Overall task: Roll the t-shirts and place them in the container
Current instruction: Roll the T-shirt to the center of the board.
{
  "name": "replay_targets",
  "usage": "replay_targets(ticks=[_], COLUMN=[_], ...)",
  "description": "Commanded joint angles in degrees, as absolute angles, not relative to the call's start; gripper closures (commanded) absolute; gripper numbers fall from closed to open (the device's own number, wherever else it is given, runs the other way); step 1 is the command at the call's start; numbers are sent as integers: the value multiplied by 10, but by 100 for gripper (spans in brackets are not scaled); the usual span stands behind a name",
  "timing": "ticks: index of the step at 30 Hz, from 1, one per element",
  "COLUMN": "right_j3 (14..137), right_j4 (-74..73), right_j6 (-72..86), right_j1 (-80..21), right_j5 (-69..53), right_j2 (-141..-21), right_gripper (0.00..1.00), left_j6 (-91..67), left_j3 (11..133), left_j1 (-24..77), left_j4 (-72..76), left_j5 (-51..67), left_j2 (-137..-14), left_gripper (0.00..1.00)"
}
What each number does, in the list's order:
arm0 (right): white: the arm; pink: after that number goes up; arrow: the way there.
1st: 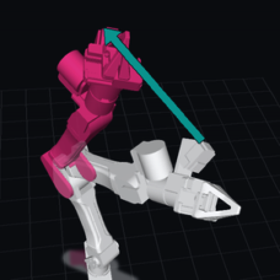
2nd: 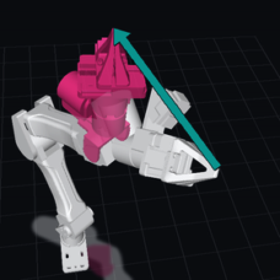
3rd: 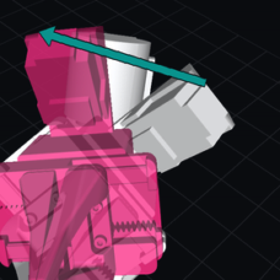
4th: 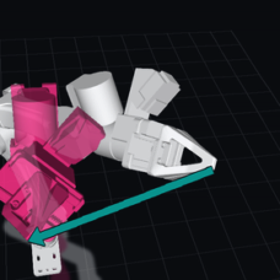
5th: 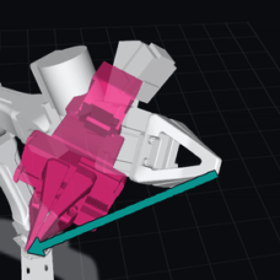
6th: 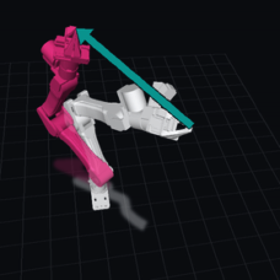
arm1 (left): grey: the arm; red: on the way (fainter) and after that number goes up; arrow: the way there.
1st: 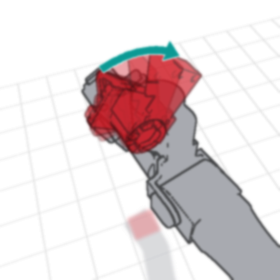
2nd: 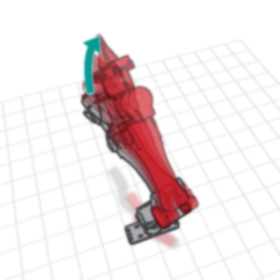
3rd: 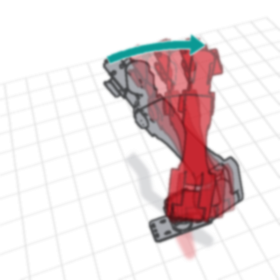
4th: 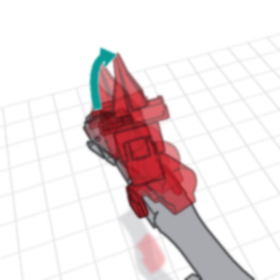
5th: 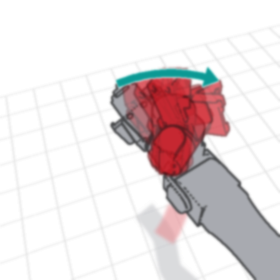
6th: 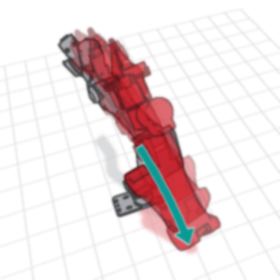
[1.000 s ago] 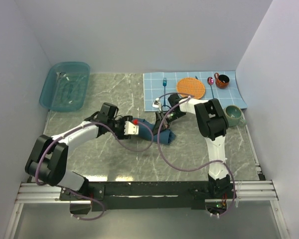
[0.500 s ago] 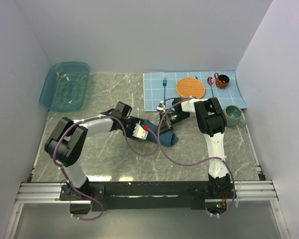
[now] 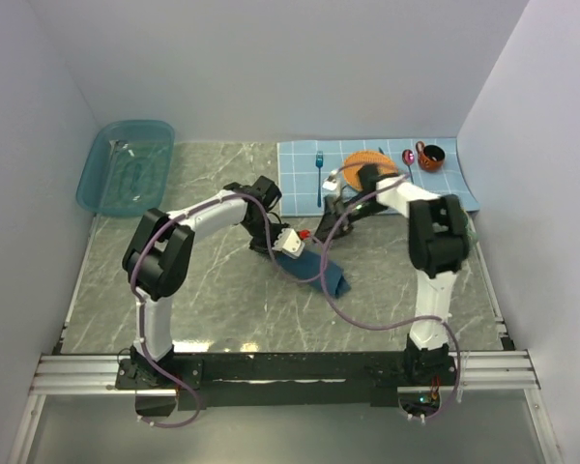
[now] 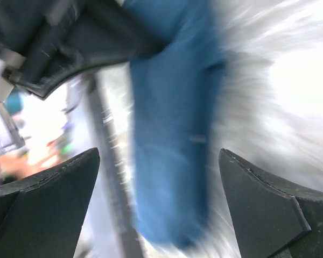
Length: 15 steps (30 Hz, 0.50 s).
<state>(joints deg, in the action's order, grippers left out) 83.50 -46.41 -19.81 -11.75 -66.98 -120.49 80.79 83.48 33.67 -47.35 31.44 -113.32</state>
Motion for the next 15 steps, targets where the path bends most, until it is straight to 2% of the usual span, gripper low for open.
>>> replay_targets(ticks=[1, 5, 9, 12, 15], right_j3=[794, 717, 605, 542, 485], right_j4=[-294, -235, -196, -228, -274], right_j6=[-126, -148, -233, -318, -372], right_j1=[-45, -36, -99, -159, -195], right_j5=[-530, -439, -325, -308, -342], right_j2=[-1081, -927, -786, -696, -614], right_gripper=[0, 0, 0, 0, 0], left_j6=[755, 690, 623, 573, 541], left_j3=[863, 874, 851, 825, 807], left_j1=[348, 345, 335, 331, 330], left_j4=[-727, -780, -758, -713, -681], left_j5=[384, 423, 461, 475, 480], left_j2=[-1156, -1171, -1176, -1166, -1158], left_gripper=[72, 72, 72, 72, 71])
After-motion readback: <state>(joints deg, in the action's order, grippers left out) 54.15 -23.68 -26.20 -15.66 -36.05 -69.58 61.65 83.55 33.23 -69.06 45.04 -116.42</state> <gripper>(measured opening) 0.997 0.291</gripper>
